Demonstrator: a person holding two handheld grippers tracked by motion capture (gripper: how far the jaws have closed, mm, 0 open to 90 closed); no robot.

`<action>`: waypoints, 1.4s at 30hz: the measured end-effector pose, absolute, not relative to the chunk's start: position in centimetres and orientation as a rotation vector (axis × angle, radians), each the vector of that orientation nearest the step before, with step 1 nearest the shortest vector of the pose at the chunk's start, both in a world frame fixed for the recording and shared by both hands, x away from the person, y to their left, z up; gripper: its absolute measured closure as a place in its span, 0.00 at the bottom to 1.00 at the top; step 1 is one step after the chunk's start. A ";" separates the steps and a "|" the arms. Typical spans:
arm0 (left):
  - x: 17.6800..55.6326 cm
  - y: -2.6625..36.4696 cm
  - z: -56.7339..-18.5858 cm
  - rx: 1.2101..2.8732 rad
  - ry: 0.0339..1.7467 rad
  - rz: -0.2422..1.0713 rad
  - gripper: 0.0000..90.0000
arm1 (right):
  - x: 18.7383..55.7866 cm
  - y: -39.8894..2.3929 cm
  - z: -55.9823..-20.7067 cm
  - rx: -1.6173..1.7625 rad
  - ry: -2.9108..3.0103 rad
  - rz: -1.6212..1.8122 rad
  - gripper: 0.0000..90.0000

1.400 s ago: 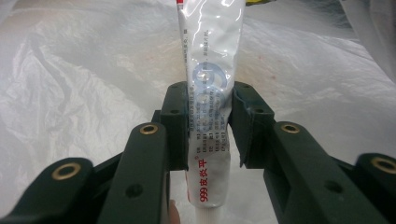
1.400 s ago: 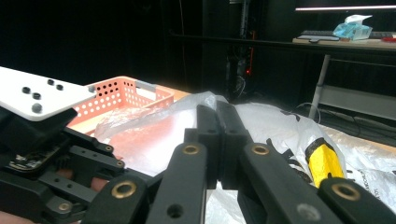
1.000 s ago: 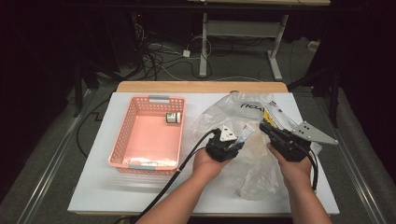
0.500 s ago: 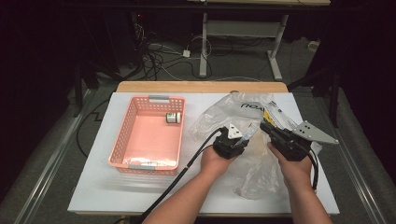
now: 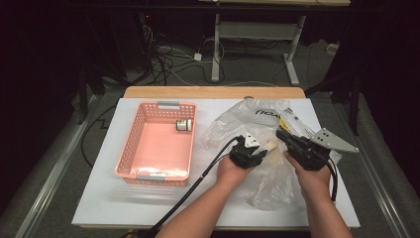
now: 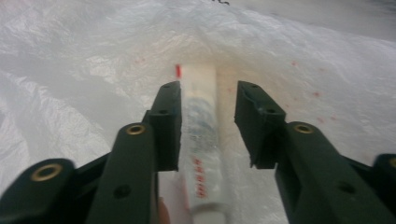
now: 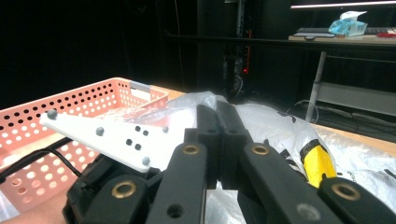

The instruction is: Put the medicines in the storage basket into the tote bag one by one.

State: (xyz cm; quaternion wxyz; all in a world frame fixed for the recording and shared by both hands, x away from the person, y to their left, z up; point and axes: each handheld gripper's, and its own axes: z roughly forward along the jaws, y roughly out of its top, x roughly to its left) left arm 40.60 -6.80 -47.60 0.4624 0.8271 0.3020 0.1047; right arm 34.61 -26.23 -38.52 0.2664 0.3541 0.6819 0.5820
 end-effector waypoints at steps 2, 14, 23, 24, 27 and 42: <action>40.2 -6.6 -47.3 2.037 0.732 0.251 0.61 | 34.6 -26.3 -38.6 0.955 1.840 1.573 1.00; 36.8 -3.2 -46.4 2.012 0.709 0.191 0.54 | 34.4 -26.4 -38.5 0.960 1.839 1.570 1.00; 34.1 0.2 -45.3 1.995 0.683 0.184 0.41 | 34.4 -26.2 -38.6 0.952 1.850 1.561 1.00; 33.8 0.6 -45.1 1.996 0.679 0.181 0.39 | 34.4 -26.2 -38.7 0.946 1.853 1.558 1.00; 32.8 1.6 -44.4 1.998 0.655 0.173 0.33 | 34.3 -26.1 -38.7 0.947 1.858 1.555 1.00; 30.6 5.5 -43.1 2.009 0.700 0.219 0.08 | 34.2 -26.3 -38.5 0.950 1.846 1.554 1.00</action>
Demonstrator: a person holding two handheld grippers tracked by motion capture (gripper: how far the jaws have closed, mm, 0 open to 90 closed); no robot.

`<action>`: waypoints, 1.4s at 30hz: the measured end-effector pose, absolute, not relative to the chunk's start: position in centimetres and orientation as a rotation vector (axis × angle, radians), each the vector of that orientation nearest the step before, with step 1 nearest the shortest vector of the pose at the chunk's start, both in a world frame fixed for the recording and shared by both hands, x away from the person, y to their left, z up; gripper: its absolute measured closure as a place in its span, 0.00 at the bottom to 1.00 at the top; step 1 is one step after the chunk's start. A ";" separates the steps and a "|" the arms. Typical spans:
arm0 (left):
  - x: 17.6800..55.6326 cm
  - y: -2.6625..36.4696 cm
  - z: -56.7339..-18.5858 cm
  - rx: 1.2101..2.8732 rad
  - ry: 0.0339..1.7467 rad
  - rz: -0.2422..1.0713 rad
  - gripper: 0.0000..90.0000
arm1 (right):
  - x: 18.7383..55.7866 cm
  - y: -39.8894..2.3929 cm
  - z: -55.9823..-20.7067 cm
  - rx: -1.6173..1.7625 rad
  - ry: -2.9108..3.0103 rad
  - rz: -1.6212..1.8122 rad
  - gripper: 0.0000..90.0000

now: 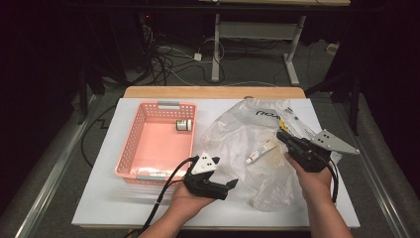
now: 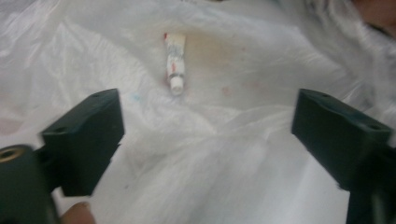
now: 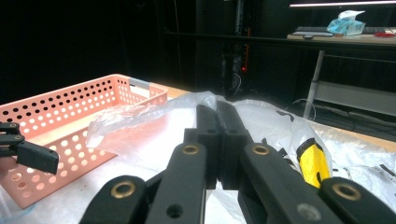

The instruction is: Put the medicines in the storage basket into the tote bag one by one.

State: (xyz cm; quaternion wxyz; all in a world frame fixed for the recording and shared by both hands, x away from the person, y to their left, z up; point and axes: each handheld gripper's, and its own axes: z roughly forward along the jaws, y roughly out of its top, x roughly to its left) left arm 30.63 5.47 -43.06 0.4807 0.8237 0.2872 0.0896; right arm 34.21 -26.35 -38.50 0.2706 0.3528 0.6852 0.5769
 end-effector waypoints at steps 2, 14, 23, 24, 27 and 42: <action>30.5 5.8 -42.9 2.004 0.706 0.216 0.07 | 34.2 -26.5 -38.4 0.946 1.843 1.553 1.00; 31.0 8.6 -41.9 1.980 0.796 0.295 0.00 | 34.1 -26.5 -38.5 0.941 1.848 1.552 1.00; 31.5 11.5 -41.4 1.954 0.869 0.355 0.00 | 34.1 -26.4 -38.5 0.946 1.845 1.552 1.00; 31.6 11.8 -41.4 1.958 0.874 0.365 0.00 | 34.1 -26.4 -38.5 0.945 1.846 1.551 1.00; 31.8 12.6 -41.4 1.963 0.895 0.385 0.00 | 34.1 -26.4 -38.5 0.944 1.845 1.550 1.00; 33.2 16.9 -41.4 1.922 1.040 0.420 0.00 | 34.1 -26.7 -38.5 0.944 1.848 1.547 1.00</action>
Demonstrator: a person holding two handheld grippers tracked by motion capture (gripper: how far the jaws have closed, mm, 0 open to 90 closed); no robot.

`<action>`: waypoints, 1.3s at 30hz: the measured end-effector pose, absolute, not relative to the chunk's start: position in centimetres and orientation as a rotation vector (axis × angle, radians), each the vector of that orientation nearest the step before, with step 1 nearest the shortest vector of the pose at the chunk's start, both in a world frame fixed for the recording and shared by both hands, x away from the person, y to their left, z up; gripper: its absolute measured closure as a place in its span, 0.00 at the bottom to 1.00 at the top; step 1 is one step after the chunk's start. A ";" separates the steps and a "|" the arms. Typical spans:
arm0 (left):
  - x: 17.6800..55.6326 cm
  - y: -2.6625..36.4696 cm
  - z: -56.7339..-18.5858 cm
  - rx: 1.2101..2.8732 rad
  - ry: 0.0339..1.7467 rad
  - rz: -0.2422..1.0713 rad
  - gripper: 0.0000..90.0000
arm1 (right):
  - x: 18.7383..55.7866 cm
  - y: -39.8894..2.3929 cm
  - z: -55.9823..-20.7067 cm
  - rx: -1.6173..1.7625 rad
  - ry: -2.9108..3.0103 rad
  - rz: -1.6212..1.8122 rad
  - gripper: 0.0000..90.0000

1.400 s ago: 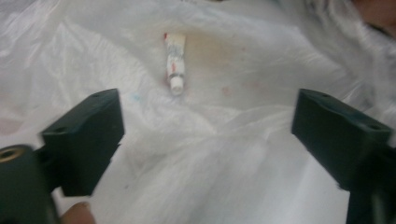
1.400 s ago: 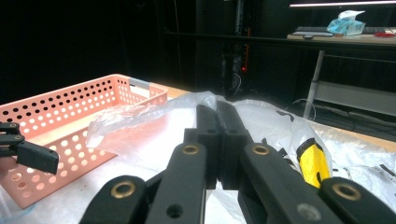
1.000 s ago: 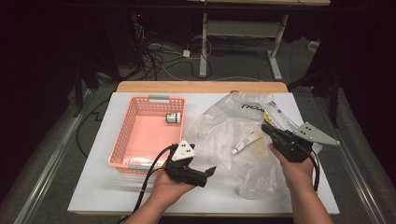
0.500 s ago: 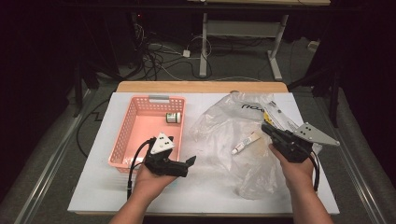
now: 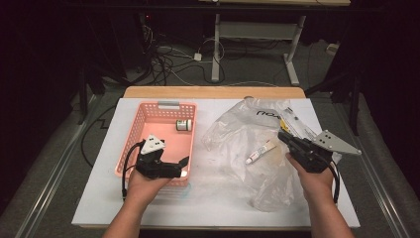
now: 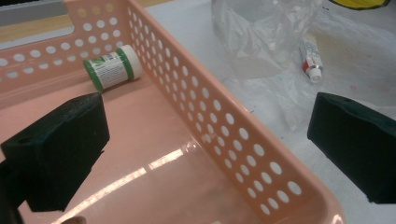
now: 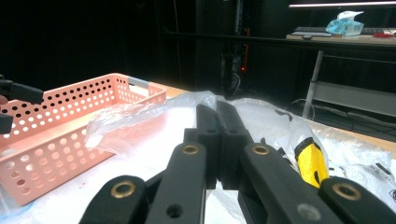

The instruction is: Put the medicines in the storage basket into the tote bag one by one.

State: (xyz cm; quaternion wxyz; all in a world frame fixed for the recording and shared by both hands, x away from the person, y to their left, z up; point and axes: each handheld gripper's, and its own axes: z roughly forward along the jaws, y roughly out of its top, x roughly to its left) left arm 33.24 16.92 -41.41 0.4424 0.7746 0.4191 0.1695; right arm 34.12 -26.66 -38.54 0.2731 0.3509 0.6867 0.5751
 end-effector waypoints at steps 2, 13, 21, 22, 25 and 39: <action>33.2 17.3 -41.4 1.925 1.051 0.436 0.00 | 34.1 -26.7 -38.5 0.943 1.848 1.547 1.00; 33.4 18.9 -41.4 1.896 1.109 0.436 0.00 | 34.1 -26.6 -38.5 0.942 1.849 1.548 1.00; 33.4 18.9 -40.5 1.878 1.107 0.421 0.00 | 34.1 -26.5 -38.5 0.932 1.854 1.544 1.00; 33.5 18.8 -40.4 1.876 1.104 0.416 0.00 | 34.1 -26.5 -38.5 0.932 1.855 1.544 1.00; 34.1 18.3 -39.7 1.868 1.098 0.416 0.00 | 34.2 -26.3 -38.5 0.928 1.857 1.547 1.00; 38.7 16.6 -38.7 1.887 1.129 0.443 0.00 | 34.2 -26.4 -38.5 0.937 1.859 1.549 1.00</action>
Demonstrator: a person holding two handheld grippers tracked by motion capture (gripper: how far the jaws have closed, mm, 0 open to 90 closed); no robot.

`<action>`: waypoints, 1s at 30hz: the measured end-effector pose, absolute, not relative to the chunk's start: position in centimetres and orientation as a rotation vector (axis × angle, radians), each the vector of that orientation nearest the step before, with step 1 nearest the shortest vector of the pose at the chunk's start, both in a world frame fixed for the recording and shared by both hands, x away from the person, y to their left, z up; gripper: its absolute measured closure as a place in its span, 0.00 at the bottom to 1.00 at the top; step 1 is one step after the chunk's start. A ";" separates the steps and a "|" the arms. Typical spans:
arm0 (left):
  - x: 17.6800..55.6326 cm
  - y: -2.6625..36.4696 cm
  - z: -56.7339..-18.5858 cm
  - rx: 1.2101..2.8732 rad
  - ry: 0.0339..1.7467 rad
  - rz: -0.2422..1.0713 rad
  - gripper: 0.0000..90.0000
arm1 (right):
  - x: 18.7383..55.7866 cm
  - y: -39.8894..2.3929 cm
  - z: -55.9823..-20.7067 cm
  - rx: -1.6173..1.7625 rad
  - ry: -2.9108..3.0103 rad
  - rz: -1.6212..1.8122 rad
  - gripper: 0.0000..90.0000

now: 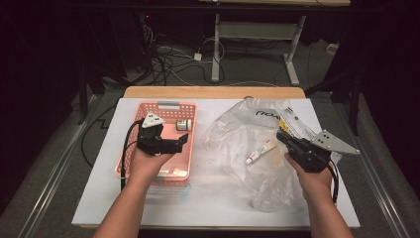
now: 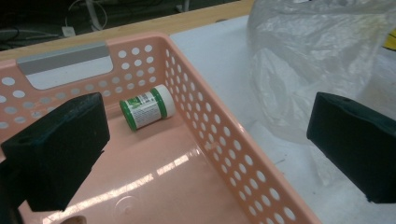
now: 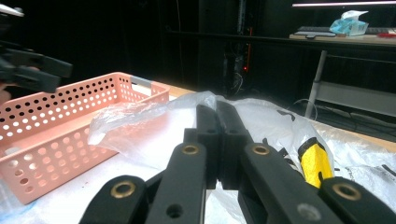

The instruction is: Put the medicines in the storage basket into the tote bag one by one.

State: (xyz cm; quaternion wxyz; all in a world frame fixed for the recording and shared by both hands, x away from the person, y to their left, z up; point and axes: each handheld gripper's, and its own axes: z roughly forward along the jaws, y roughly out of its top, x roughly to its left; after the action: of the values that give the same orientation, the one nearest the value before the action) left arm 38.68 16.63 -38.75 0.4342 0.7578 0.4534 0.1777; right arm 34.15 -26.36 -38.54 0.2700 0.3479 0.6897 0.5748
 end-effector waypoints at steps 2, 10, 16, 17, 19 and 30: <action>39.6 16.6 -38.9 1.897 1.145 0.448 0.00 | 34.2 -26.3 -38.5 0.937 1.859 1.550 1.00; 43.0 16.1 -39.2 1.914 1.208 0.392 0.00 | 34.2 -26.5 -38.6 0.939 1.856 1.549 1.00; 45.6 16.0 -40.2 1.950 1.274 0.348 0.01 | 34.2 -26.6 -38.5 0.940 1.853 1.553 1.00; 46.0 16.0 -40.4 1.958 1.286 0.343 0.01 | 34.2 -26.6 -38.6 0.944 1.853 1.555 1.00; 46.6 16.2 -40.6 1.969 1.308 0.334 0.01 | 34.2 -26.5 -38.6 0.945 1.856 1.554 1.00; 49.4 16.2 -42.6 1.987 1.395 0.252 0.03 | 34.3 -26.6 -38.6 0.941 1.856 1.557 1.00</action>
State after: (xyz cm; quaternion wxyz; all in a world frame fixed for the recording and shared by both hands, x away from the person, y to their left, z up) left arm 49.42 16.16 -42.58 0.3431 0.7646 0.5369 0.0969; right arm 34.28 -26.57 -38.61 0.2681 0.3489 0.6880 0.5771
